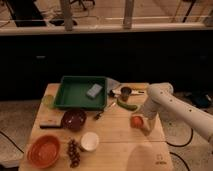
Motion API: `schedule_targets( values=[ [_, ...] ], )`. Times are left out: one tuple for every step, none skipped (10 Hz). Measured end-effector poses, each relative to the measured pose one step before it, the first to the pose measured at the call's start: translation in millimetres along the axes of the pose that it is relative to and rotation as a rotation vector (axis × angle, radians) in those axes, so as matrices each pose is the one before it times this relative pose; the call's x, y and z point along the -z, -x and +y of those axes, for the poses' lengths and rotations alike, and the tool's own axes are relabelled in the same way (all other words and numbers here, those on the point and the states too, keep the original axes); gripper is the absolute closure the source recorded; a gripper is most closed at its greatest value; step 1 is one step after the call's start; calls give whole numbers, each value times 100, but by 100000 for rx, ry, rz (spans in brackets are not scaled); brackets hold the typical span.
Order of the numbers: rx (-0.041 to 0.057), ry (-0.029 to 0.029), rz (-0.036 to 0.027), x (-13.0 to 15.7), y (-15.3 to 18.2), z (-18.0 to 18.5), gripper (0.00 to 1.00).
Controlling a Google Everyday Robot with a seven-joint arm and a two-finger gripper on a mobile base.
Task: Place apple in paper cup
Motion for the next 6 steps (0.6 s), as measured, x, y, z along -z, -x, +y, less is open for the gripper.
schedule_targets(
  values=[
    [1741,-533,-812,79,378,-43,20],
    [1085,-302,-457,23,275,-10,23],
    [959,-260,-312,89,265,37,31],
    [661,-295,-159,49,182,-5,40],
    [628,-239,-65,42,181,-23,51],
    [323,-225,29,53,116,2,61]
  ],
)
